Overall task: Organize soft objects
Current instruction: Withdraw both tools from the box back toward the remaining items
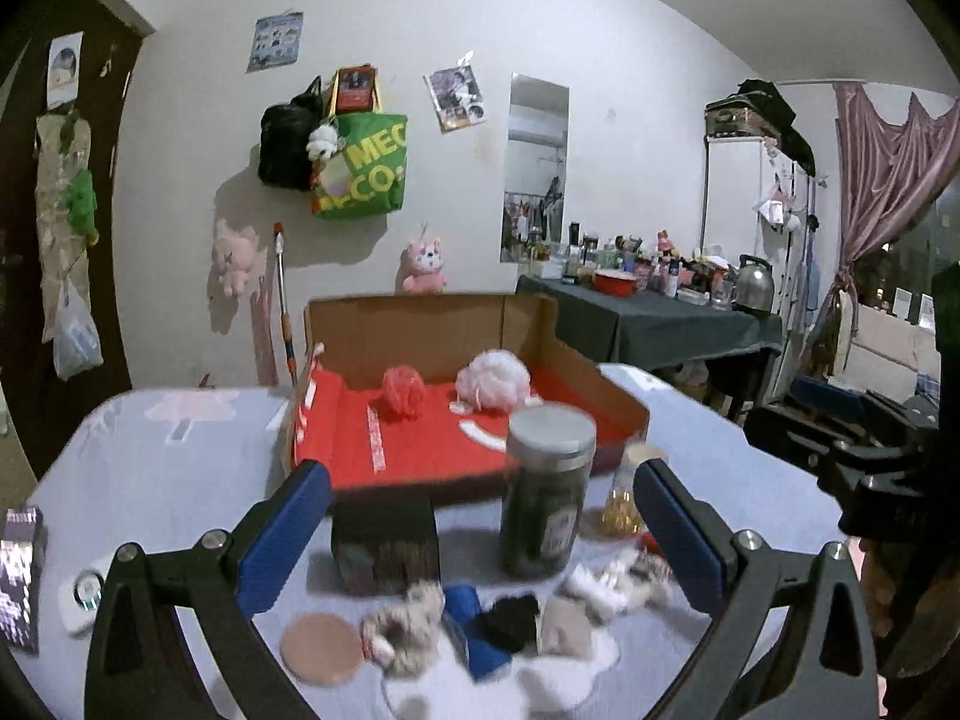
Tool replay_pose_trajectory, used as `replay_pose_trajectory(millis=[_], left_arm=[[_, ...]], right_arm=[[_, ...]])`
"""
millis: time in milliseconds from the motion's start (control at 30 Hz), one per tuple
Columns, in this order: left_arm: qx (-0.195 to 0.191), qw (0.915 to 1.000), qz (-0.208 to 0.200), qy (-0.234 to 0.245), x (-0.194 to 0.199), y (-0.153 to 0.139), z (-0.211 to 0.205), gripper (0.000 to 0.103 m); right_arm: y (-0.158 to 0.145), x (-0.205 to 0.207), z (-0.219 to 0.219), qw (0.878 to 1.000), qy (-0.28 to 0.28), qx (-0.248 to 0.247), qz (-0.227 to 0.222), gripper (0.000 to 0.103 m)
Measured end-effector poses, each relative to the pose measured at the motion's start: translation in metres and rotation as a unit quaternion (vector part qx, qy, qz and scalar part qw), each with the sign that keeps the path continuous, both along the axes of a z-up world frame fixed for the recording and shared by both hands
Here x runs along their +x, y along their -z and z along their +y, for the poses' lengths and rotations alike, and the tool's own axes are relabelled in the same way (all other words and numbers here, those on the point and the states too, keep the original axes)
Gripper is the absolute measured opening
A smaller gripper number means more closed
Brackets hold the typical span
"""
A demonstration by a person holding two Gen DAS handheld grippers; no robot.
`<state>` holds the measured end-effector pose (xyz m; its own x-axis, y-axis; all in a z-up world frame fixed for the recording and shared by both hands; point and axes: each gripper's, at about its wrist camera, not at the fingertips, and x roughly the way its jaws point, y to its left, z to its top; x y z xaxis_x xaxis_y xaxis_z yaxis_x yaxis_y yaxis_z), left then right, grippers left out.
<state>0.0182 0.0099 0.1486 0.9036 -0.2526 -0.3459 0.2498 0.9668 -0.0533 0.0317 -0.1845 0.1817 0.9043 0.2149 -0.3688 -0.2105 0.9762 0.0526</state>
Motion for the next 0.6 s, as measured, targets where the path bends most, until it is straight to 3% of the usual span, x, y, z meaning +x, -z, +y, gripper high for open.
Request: replay_pose_trajectory(millis=[367, 600], left_arm=[[0.017, 0.9972, 0.07, -0.022, 0.003, 0.064, 0.013, 0.103], [0.024, 0.9942, 0.095, -0.043, 0.01, 0.081, 0.035, 0.103]], right_arm=[[0.079, 0.002, 0.022, 0.998, -0.002, -0.019, 0.059, 0.097], [0.103, 0.012, 0.036, 0.996, -0.02, -0.014, 0.089, 0.097]])
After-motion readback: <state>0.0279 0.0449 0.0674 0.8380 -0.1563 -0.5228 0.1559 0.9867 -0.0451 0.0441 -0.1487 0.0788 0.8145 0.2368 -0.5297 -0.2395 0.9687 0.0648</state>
